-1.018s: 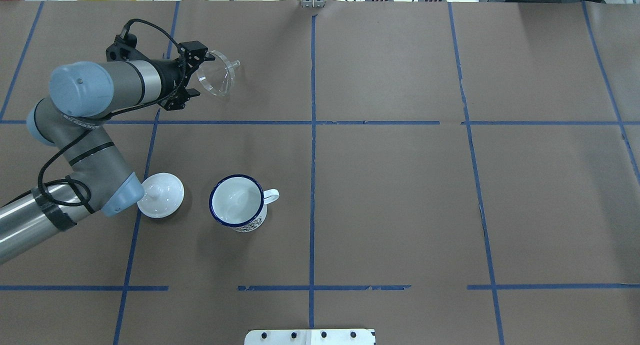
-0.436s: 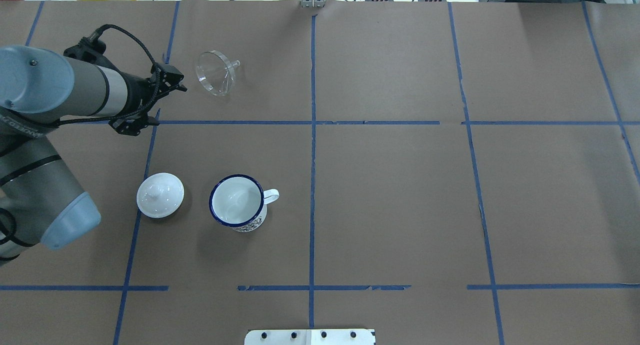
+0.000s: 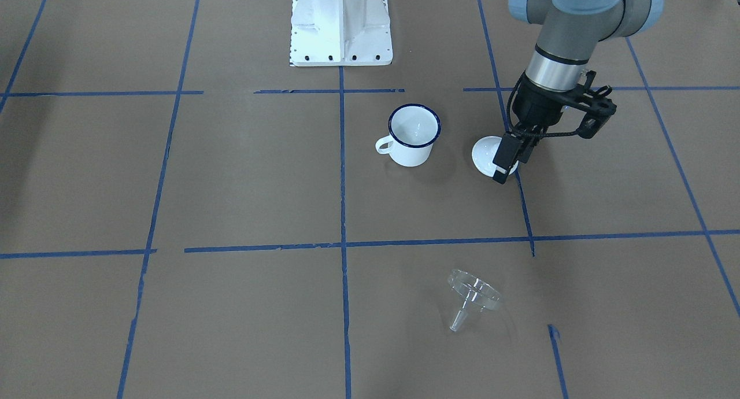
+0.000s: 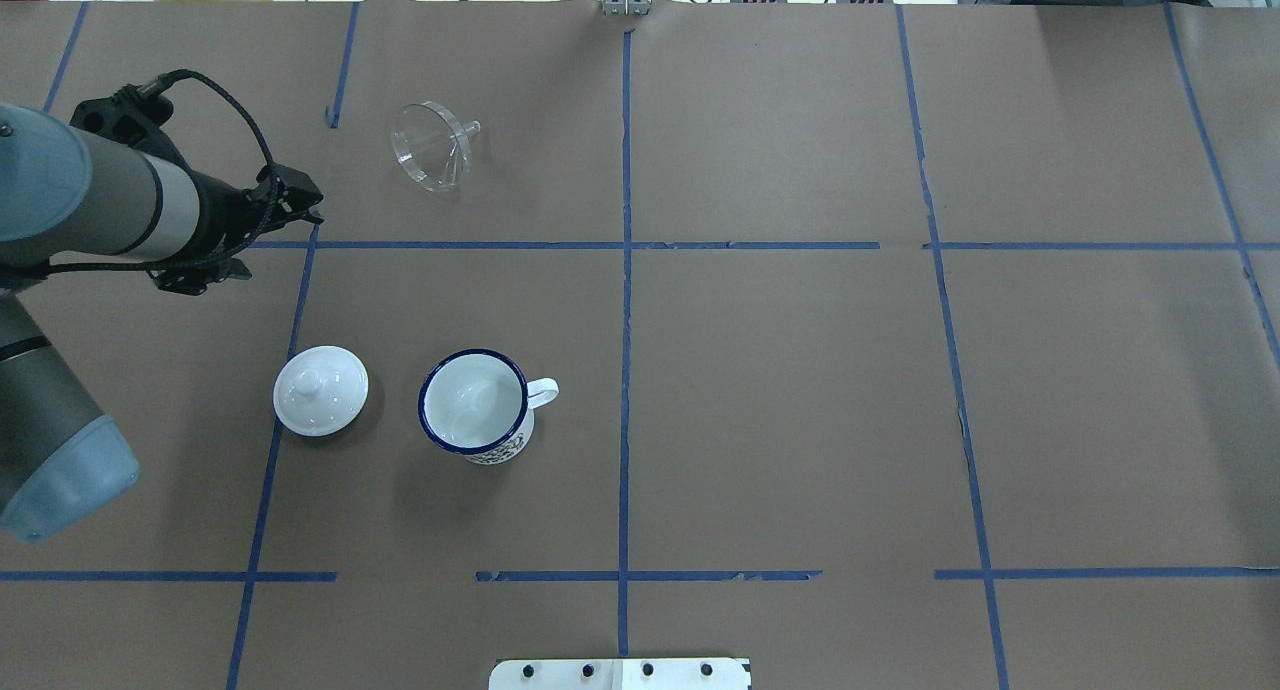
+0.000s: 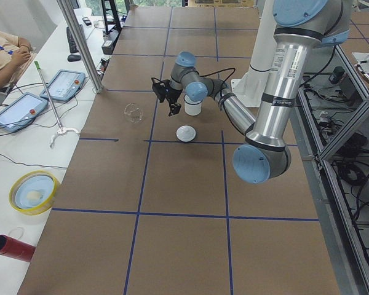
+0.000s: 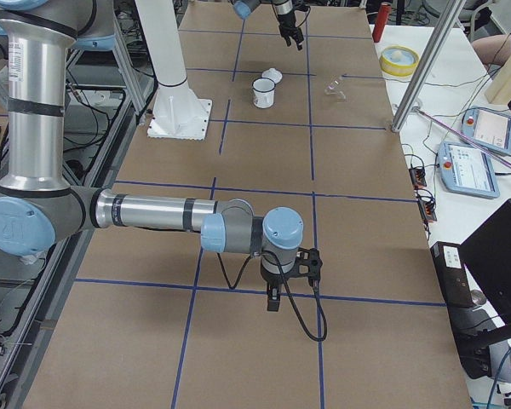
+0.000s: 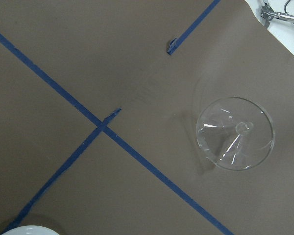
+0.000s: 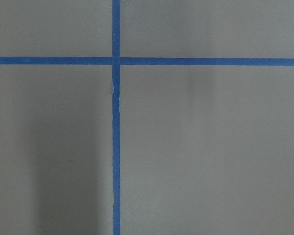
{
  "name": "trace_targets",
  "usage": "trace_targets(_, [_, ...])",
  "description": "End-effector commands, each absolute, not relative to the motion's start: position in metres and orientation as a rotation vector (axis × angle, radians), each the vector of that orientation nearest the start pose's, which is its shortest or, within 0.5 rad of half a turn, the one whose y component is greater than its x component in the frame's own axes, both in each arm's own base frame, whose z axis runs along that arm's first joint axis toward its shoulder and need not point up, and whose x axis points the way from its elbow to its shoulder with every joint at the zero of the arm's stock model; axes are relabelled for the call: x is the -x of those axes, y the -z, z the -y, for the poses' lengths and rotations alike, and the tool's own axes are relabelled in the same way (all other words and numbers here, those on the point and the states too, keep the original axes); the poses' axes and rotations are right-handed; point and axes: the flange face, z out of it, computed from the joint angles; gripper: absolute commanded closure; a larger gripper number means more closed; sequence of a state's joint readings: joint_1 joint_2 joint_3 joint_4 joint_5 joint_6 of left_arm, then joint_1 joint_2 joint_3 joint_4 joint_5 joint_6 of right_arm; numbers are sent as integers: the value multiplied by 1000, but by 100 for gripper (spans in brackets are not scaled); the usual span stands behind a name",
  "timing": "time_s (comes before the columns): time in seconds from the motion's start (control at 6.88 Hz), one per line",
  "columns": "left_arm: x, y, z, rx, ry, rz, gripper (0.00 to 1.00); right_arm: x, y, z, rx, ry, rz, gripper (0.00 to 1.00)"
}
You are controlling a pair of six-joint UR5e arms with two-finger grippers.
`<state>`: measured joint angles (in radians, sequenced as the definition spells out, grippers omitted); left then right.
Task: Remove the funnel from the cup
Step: 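Move the left gripper down over the white funnel beside the mug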
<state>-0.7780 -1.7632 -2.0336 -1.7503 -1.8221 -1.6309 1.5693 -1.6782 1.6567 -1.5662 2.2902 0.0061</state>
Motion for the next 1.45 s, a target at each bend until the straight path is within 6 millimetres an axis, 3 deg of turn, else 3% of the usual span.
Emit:
trace_targets(0.0, [-281, -371, 422, -41, 573, -818, 6, -67, -670, 445, 19, -10, 719, 0])
trace_targets(0.29, [-306, -373, 419, 15, 545, -818, 6, -67, -670, 445, 19, -10, 719, 0])
trace_targets(0.44, [-345, -371, 450, 23, 541, -805, 6, -67, -670, 445, 19, -10, 719, 0])
trace_targets(0.58, [-353, -372, 453, 27, 536, -801, 7, -67, -670, 445, 19, -10, 719, 0])
trace_targets(0.73, [-380, -385, 438, 58, 496, -773, 8, -67, -670, 445, 19, -10, 719, 0])
trace_targets(1.31, [-389, -388, 426, 125, 458, -781, 19, -67, -670, 445, 19, -10, 719, 0])
